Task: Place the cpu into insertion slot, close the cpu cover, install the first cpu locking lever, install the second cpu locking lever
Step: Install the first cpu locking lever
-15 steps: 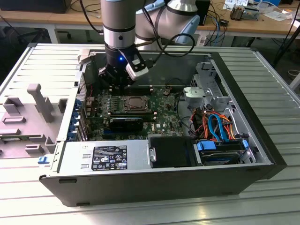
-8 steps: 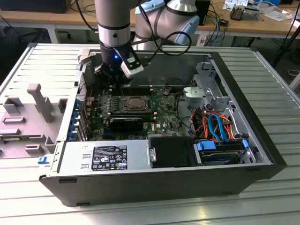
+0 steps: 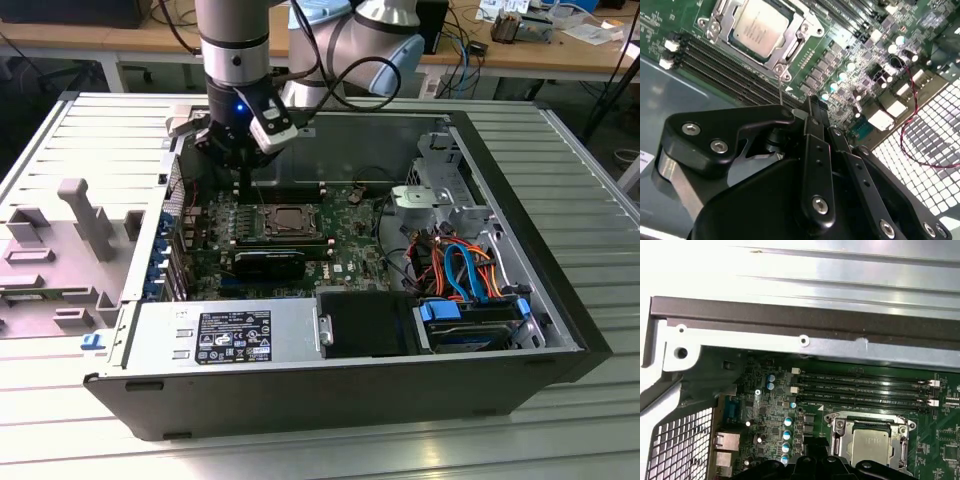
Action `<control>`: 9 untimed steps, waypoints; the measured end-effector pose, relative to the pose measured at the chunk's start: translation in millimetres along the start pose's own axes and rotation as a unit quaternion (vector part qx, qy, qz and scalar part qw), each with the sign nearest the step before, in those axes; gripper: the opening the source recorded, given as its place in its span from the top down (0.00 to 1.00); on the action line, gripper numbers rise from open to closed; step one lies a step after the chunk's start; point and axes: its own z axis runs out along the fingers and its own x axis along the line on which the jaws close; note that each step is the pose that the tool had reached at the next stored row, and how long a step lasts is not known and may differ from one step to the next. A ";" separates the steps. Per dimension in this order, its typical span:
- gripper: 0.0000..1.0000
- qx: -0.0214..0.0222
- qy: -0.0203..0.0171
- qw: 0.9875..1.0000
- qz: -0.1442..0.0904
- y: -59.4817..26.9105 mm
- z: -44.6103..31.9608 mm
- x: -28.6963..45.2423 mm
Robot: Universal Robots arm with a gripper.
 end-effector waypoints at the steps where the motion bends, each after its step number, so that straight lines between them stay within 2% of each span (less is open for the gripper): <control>1: 0.89 0.000 0.000 1.000 -0.003 3.1 0.0 0.0; 6: 0.89 0.000 0.000 1.000 -0.012 17.9 0.5 -1.3; 9: 0.89 0.000 0.001 1.000 -0.015 18.2 0.6 -3.2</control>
